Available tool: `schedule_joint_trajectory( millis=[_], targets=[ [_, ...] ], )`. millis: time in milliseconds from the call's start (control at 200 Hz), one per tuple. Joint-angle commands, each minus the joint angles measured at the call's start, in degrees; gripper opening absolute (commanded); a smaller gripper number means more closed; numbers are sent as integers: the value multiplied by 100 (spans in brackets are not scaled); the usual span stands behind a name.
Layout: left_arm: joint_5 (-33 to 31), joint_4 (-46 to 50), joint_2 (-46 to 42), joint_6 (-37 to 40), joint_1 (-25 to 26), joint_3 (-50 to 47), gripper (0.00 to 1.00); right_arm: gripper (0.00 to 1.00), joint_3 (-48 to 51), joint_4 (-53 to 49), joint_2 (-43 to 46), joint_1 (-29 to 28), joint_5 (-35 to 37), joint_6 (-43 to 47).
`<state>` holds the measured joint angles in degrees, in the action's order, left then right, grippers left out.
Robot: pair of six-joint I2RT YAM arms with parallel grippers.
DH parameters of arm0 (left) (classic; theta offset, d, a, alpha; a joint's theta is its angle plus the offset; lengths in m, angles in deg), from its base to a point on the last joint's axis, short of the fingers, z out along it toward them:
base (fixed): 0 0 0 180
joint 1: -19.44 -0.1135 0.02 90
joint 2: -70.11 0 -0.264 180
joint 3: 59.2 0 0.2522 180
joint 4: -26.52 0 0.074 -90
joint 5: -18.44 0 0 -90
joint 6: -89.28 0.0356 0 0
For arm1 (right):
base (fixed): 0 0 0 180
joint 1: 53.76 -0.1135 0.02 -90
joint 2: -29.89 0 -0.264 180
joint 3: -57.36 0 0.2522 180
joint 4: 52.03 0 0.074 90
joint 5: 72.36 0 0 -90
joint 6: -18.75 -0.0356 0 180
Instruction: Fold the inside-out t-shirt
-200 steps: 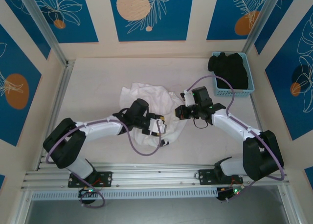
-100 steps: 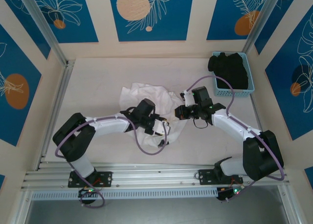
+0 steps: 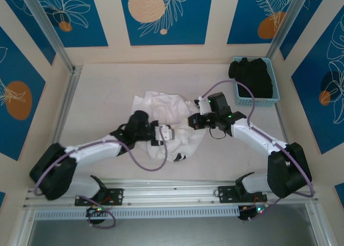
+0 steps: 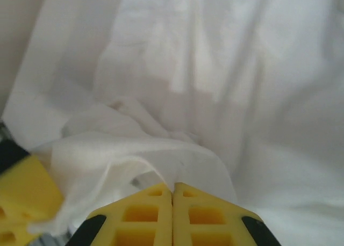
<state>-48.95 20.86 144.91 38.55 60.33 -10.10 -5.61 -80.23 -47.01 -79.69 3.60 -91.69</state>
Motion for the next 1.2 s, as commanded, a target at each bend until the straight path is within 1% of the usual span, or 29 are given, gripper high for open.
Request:
schedule_joint_trajectory(
  millis=[0,75,165,225,265,325,425,480,595,730,775,815,855,920,960,985,1070,1135,1195],
  targets=[
    [-799,-1643,-854,-1806,-362,-633,0,18,-536,151,-238,-455,-583,-44],
    [-1822,-1891,-1490,-2675,-561,-930,0,27,-727,-137,-216,-596,-314,150],
    [-3027,-1287,-2190,-3550,-770,-918,0,37,-602,-146,111,-428,72,204],
    [-3557,-794,-2544,-3958,-914,-856,0,42,-456,-25,242,-265,344,143],
    [-3757,-565,-2740,-4132,-1000,-841,0,45,-432,-5,198,-176,559,79],
    [-3942,-323,-2995,-4302,-1075,-855,0,47,-541,-94,-75,-128,927,40],
    [-4058,-64,-3274,-4489,-1136,-889,0,47,-1007,-302,-853,-148,1367,67],
    [-4019,68,-3330,-4574,-1144,-886,0,53,-1268,-323,-1308,-165,1531,125],
    [-3957,240,-3343,-4807,-1147,-896,0,57,-1805,-331,-2128,-210,1607,219],
    [-3874,312,-3349,-4952,-1149,-951,0,57,-2369,-501,-3005,-331,1727,251],
    [-3862,348,-3350,-4984,-1145,-962,0,55,-2513,-537,-3261,-367,1808,245],
    [-3869,367,-3358,-5006,-1151,-953,0,49,-2619,-559,-3444,-386,1807,231],
    [-3855,395,-3370,-5038,-1146,-937,0,40,-2664,-518,-3509,-396,1763,211],
    [-3855,508,-3385,-5084,-1153,-868,0,20,-2609,-352,-3399,-366,1722,187],
    [-3851,608,-3394,-5110,-1166,-802,0,11,-2548,-278,-3220,-316,1736,183],
    [-3858,673,-3409,-5135,-1171,-748,0,7,-2498,-250,-3077,-280,1762,206],
    [-3782,925,-3458,-5266,-1226,-524,0,0,-2234,-143,-2328,-51,1896,244],
    [-3685,1114,-3498,-5438,-1333,-309,0,0,-2000,-50,-1597,237,1812,206],
    [-3440,1187,-3501,-5643,-1494,-82,0,0,-1789,72,-898,563,1611,95]
  ],
)
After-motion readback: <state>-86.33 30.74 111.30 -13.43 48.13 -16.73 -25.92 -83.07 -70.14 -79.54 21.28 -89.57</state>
